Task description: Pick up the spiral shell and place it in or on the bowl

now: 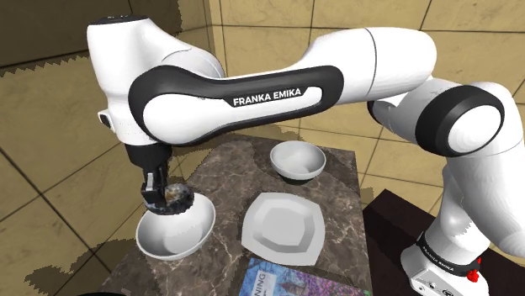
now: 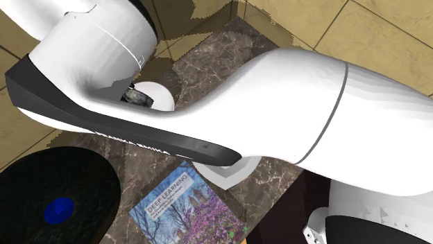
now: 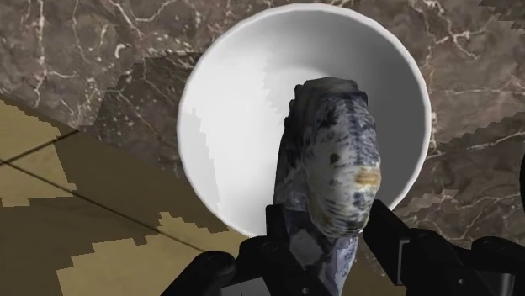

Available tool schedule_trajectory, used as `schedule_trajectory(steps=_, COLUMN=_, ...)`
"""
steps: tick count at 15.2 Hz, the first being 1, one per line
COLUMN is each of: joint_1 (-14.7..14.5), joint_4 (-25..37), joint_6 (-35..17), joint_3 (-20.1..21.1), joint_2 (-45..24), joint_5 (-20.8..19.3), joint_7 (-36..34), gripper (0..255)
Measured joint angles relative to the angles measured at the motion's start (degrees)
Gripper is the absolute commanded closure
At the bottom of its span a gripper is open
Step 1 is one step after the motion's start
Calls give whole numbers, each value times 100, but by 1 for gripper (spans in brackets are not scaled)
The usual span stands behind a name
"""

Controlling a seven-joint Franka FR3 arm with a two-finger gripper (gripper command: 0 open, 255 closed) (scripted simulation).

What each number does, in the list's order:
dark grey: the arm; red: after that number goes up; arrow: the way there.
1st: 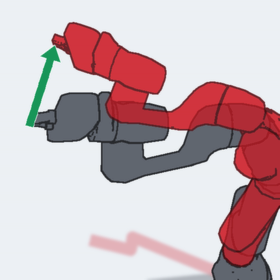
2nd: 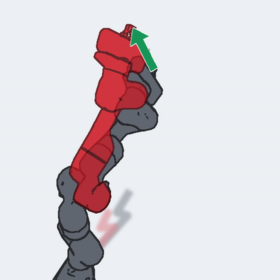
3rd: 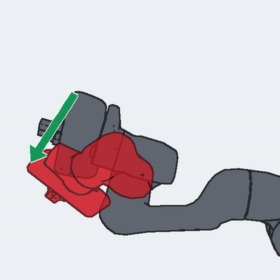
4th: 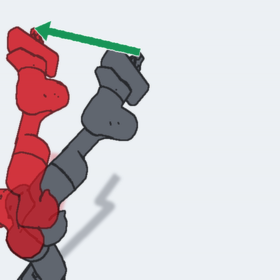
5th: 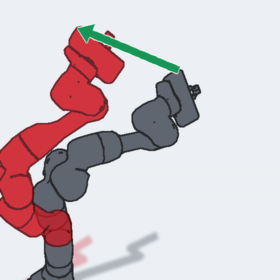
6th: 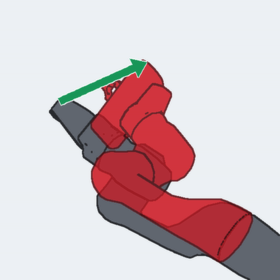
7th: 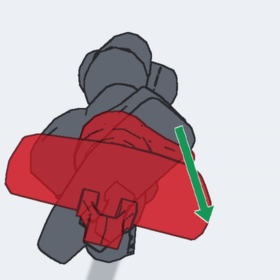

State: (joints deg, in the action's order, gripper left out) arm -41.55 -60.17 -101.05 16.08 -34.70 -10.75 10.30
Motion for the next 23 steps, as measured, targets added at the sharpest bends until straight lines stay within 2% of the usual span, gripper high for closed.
schedule_trajectory(steps=6, joint_1=84, joint_4=-652, joint_6=-535, joint_3=2, joint_2=111, joint_5=10, joint_7=-33, gripper=255)
schedule_trajectory(steps=13, joint_1=92, joint_4=-738, joint_6=-625, joint_3=0, joint_2=110, joint_5=7, joint_7=-41, gripper=255)
schedule_trajectory(steps=14, joint_1=92, joint_4=-740, joint_6=-626, joint_3=0, joint_2=110, joint_5=7, joint_7=-41, gripper=0)
schedule_trajectory(steps=20, joint_1=92, joint_4=-739, joint_6=-626, joint_3=0, joint_2=112, joint_5=7, joint_7=-41, gripper=0)
schedule_trajectory(steps=23, joint_1=44, joint_4=-412, joint_6=-258, joint_3=16, joint_2=165, joint_5=20, joint_7=-38, gripper=0)
